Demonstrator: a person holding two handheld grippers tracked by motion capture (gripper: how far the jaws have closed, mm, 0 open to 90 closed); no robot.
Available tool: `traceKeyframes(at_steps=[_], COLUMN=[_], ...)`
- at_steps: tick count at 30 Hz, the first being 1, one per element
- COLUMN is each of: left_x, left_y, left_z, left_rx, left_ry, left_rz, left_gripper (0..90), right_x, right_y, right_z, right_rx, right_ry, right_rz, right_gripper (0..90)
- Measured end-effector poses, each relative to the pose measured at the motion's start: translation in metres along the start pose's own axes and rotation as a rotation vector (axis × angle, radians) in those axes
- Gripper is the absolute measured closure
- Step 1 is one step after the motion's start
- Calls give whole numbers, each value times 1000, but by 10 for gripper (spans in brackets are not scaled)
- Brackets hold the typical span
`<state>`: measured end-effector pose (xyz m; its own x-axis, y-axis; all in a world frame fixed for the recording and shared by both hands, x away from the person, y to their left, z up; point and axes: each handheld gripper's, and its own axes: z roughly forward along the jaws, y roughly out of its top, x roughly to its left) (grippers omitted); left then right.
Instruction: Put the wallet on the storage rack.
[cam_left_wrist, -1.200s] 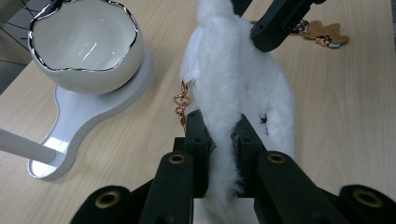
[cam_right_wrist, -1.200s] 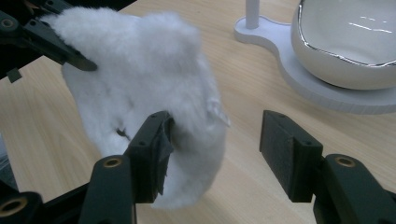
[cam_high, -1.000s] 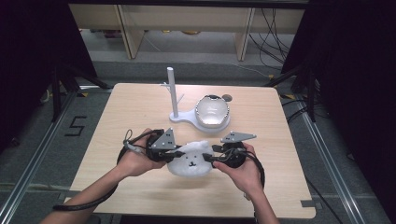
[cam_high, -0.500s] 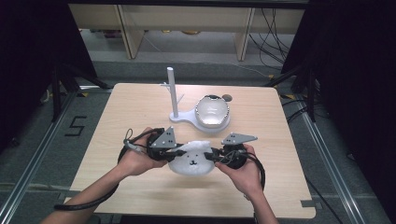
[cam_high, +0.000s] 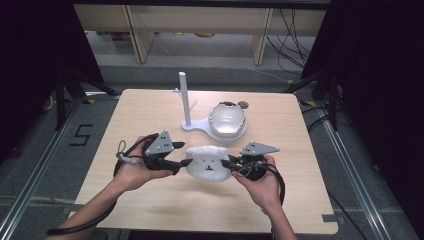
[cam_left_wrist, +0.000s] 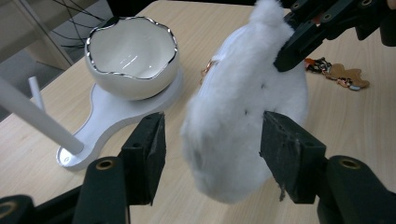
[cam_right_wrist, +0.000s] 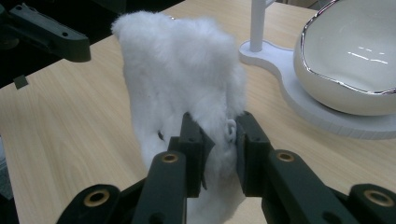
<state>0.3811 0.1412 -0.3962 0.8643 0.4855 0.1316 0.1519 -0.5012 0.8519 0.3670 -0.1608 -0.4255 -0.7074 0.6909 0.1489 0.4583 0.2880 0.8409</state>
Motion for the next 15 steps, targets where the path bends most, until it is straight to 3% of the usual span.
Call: traceKeyframes(at_steps=[1, 3, 7, 8, 9, 11, 13, 15], left_x=[1, 2, 5, 6, 6, 7, 7, 7], left_y=[-2, -6, -14, -18, -21, -26, -28, -33], left_z=[-2, -8, -17, -23, -26, -30, -32, -35], left_rx=[-2, -11, -27, -33, -30, -30, -24, -26], left_ry=[3, 18, 39, 54, 64, 81, 87, 93], left_rz=[-3, -22, -48, -60, -61, -65, -68, -82], left_gripper=[399, 403, 404, 404, 405, 407, 408, 408], right_x=[-1, 0, -3, -2, -3, -2, -4, -5], right_y=[0, 0, 2, 2, 3, 4, 5, 6], right_z=[1, 0, -1, -3, -3, -5, -6, -6], right_rx=[-26, -23, -43, -43, -57, -54, -64, -78], right_ry=[3, 4, 0, -20, -17, -30, -41, -32], right_rz=[-6, 16, -9, 15, 0, 19, -4, 15], right_gripper=[761, 761, 761, 761, 761, 761, 761, 761])
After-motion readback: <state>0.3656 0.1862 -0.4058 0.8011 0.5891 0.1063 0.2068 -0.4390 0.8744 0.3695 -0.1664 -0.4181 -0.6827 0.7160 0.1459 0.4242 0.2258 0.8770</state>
